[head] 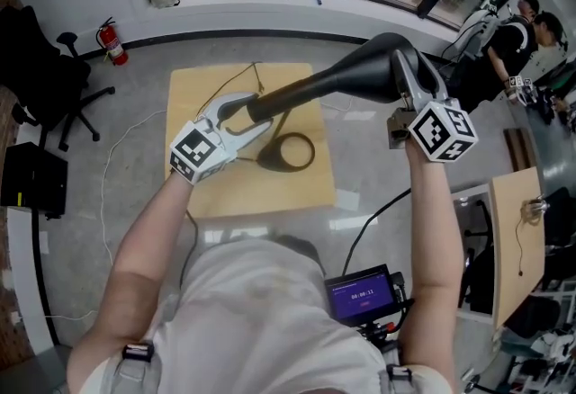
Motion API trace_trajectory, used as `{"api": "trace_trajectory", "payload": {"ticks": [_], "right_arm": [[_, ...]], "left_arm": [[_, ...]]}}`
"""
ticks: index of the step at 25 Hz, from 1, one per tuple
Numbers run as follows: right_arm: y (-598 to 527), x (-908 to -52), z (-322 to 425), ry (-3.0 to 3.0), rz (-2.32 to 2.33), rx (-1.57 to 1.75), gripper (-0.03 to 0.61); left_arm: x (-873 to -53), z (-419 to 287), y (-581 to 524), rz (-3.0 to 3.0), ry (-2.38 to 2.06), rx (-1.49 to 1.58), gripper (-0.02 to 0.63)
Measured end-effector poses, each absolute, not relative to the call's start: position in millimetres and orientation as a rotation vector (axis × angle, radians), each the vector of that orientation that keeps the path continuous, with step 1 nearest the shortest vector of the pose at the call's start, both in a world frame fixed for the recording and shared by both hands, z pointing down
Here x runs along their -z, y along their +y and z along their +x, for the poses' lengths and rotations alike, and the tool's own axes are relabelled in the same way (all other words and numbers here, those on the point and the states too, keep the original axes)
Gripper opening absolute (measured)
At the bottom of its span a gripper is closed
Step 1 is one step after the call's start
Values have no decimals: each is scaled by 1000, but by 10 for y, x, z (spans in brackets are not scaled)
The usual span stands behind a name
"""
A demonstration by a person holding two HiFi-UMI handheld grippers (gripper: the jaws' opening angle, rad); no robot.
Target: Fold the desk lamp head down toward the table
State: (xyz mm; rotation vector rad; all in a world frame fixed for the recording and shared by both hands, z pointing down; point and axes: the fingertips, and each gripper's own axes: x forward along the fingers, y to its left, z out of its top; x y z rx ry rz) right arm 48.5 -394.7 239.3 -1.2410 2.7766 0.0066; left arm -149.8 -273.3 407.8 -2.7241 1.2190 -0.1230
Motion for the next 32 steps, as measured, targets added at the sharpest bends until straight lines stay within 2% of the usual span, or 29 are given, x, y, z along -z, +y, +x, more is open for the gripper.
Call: {"api": "trace_trajectory", "payload": {"ticks": [14, 26, 32], "right_arm": [[-4136, -2920, 723, 2715, -1198, 328, 181], [-4194, -2934, 654, 2751, -1157, 332, 184], [-4220, -3035, 629, 2753, -1156, 446, 184]], "left_arm": [[-3847, -1558, -2649, -2680, 1161, 176, 219], [-3806, -1673, -2667, -2693, 1196, 201, 219], [-3729, -1644, -2689, -2710, 1208, 263, 219]]}}
